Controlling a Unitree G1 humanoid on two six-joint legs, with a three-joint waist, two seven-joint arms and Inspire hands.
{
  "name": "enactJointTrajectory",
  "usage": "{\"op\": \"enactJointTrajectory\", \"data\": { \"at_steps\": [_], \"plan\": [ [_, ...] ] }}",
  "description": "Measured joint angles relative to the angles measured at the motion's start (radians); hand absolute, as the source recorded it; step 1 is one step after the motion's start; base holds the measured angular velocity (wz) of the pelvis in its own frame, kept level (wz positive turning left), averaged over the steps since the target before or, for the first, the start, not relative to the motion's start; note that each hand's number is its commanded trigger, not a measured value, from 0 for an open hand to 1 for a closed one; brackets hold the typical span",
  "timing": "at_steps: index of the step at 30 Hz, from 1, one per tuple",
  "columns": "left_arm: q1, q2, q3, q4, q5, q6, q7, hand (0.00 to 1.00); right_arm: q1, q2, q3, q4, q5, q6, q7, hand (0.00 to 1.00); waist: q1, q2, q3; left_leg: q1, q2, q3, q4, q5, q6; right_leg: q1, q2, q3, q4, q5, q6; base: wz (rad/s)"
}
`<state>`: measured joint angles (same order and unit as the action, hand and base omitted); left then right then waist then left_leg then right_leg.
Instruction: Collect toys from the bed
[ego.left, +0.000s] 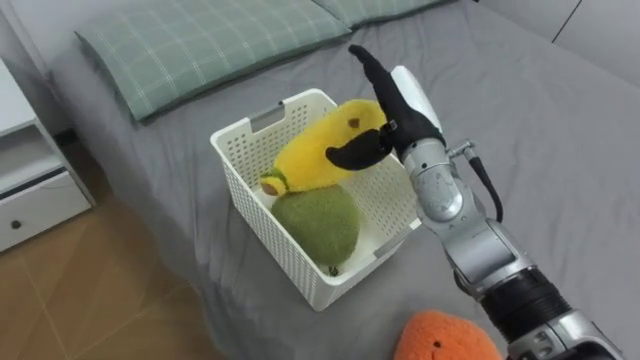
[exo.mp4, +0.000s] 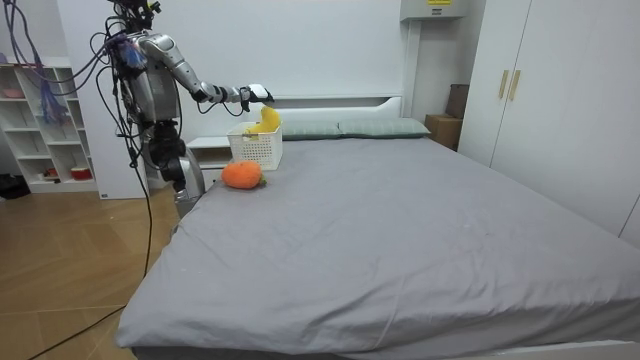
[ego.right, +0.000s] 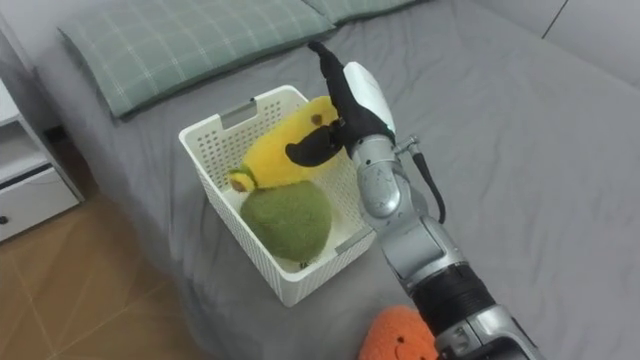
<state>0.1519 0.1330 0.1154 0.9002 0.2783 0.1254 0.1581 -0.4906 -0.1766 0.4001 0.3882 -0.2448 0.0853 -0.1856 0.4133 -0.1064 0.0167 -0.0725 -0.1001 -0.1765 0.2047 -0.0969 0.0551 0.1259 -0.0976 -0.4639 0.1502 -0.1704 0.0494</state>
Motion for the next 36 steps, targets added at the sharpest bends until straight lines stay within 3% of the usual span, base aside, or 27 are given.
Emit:
{"op": "enactJointTrajectory", "data": {
  "at_steps": [6, 15, 36],
  "plan": [
    [-0.032, -0.010, -0.001, 0.000, -0.001, -0.001, 0.002, 0.00, 0.000, 0.000, 0.000, 0.004, -0.001, -0.002, 0.000, 0.00, -0.002, -0.014, 0.0065, 0.001, 0.001, 0.003, -0.003, 0.000, 0.000, -0.003, 0.001, 0.012, -0.001, 0.000, 0.000, -0.01],
    [-0.046, -0.014, -0.001, 0.003, -0.001, -0.002, 0.002, 0.00, 0.000, -0.002, 0.000, 0.006, 0.004, -0.002, 0.000, 0.00, -0.003, -0.015, 0.0062, 0.013, 0.002, 0.014, -0.016, 0.001, 0.001, -0.004, 0.001, 0.048, -0.001, 0.000, 0.000, -0.04],
    [-0.037, -0.008, -0.001, 0.003, -0.001, -0.002, 0.005, 0.00, 0.000, -0.004, -0.007, 0.036, 0.011, -0.002, 0.003, 0.00, -0.006, -0.015, 0.0063, 0.017, 0.004, 0.024, -0.017, 0.001, 0.001, -0.003, 0.001, 0.057, 0.000, 0.000, 0.000, -0.01]
  ]
}}
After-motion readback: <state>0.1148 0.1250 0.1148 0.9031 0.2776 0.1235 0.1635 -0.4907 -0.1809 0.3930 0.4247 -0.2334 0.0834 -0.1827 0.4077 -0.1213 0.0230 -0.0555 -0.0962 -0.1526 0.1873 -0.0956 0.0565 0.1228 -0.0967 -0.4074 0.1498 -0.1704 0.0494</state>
